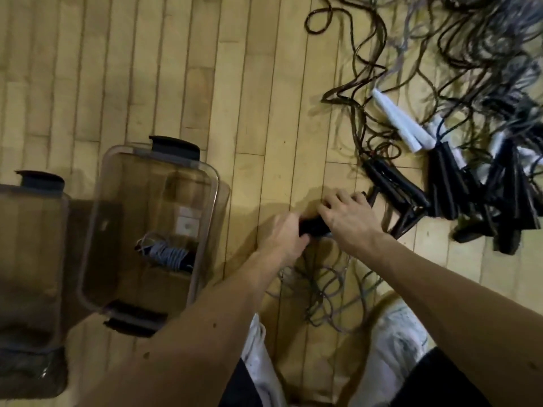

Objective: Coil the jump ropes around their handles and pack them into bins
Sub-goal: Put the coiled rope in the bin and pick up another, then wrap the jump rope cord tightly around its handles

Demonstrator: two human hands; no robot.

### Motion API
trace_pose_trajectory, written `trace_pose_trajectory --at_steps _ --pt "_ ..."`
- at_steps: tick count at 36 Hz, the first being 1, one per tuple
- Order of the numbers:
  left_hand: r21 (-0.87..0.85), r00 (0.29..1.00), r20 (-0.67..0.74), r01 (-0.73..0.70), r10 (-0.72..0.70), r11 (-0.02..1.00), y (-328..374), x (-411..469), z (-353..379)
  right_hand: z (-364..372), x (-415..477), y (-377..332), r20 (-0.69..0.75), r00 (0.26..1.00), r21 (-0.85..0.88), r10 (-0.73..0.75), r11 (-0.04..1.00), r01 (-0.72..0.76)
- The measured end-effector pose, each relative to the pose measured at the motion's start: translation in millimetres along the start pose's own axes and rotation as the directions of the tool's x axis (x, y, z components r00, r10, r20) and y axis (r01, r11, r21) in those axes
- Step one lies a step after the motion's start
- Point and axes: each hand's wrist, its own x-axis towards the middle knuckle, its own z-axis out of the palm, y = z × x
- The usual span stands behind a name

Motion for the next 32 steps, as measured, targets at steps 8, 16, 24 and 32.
trace_pose_trajectory --at_steps 8,16,24,32 --pt "0.327 0.992 -0.02 -0.108 0.121 0.939 -5.0 -5.2 5.1 -5.2 3.8 -5.0 0.07 0.995 -0.227 -0.069 0.97 0.083" --pt "0.382 0.991 0.105 -0.121 0.087 0.916 -12.2 -39.9 -25.6 -23.7 -15.6 -15.5 0.204 0.961 0.003 -0.186 0.982 0.19" --pt "0.254 0.965 0.133 -0.253 0.225 0.934 53.9 -141.0 -124.6 -182.1 -93.2 -5.3 0.315 0.941 0.279 -0.122 0.96 0.031" --pt "0.059 0.87 -0.1 -0.479 0.483 0.876 136.4 -345.1 -204.0 -355.7 -300.7 -12.5 0.164 0.985 0.361 -0.054 0.932 -0.009"
